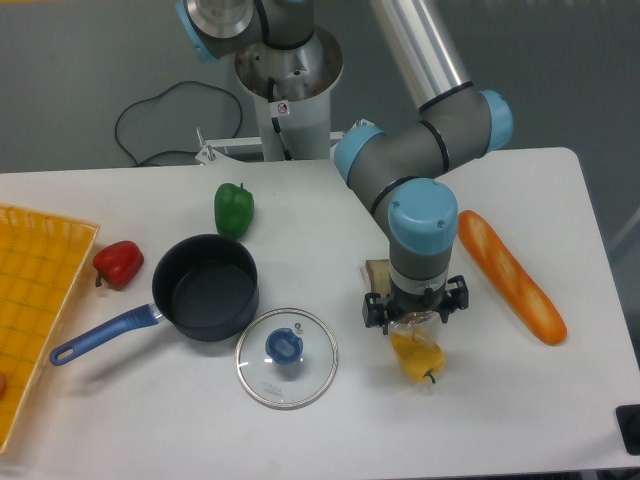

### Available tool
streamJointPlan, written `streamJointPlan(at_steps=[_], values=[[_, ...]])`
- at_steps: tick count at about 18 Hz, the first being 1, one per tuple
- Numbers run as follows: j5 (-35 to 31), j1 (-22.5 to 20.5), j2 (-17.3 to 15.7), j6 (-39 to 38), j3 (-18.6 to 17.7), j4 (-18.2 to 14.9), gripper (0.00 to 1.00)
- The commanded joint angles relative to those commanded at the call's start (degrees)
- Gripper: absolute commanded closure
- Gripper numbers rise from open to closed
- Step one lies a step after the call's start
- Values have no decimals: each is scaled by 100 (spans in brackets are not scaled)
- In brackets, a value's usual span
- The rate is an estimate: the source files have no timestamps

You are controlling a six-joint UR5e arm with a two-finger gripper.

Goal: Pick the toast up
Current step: 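Lower the open gripper onto the toast slice edge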

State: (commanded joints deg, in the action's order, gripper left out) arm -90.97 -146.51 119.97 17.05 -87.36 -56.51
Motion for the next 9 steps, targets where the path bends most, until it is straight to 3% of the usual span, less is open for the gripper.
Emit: streamJointPlan(at_steps=[3,9], values=[[105,-26,53,570,0,0,0],[176,-70,97,563,-26,0,0]])
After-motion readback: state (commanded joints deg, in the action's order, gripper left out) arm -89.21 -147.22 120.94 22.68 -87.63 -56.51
